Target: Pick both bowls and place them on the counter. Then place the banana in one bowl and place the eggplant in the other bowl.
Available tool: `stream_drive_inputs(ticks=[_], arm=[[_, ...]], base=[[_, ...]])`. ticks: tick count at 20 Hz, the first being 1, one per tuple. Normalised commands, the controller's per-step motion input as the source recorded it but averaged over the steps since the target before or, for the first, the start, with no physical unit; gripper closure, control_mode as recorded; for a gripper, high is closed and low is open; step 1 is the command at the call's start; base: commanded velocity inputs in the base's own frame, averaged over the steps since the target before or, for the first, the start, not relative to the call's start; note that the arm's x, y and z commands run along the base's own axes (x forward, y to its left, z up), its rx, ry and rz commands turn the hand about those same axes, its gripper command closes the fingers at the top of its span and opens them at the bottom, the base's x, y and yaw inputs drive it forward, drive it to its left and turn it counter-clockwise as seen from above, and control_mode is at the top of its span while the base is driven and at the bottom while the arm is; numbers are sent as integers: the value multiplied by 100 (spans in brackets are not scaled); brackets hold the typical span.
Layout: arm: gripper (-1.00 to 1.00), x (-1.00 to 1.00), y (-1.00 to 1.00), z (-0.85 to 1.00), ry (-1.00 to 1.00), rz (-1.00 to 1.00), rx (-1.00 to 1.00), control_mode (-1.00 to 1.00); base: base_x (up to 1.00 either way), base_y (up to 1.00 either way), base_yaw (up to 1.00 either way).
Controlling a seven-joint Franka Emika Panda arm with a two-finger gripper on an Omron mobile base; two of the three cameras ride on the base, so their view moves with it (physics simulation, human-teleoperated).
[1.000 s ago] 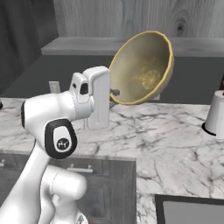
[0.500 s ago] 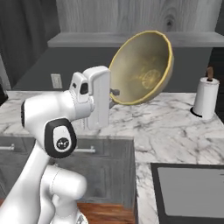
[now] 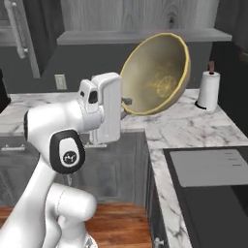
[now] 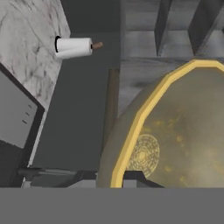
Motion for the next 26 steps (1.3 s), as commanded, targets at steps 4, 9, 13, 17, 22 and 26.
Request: stream_drive_inputs(ticks=[4, 9, 13, 17, 22, 26], arm=[[100, 0, 0, 0, 0, 0, 0, 100], [100, 0, 0, 0, 0, 0, 0, 100], [100, 0, 0, 0, 0, 0, 0, 100], [100, 0, 0, 0, 0, 0, 0, 100], [100, 0, 0, 0, 0, 0, 0, 100], [100, 0, 0, 0, 0, 0, 0, 100]], base=[[-75, 8, -39], [-64, 15, -42], [-58, 15, -42], [-54, 10, -42], [-47, 3, -41], [-33, 0, -40]])
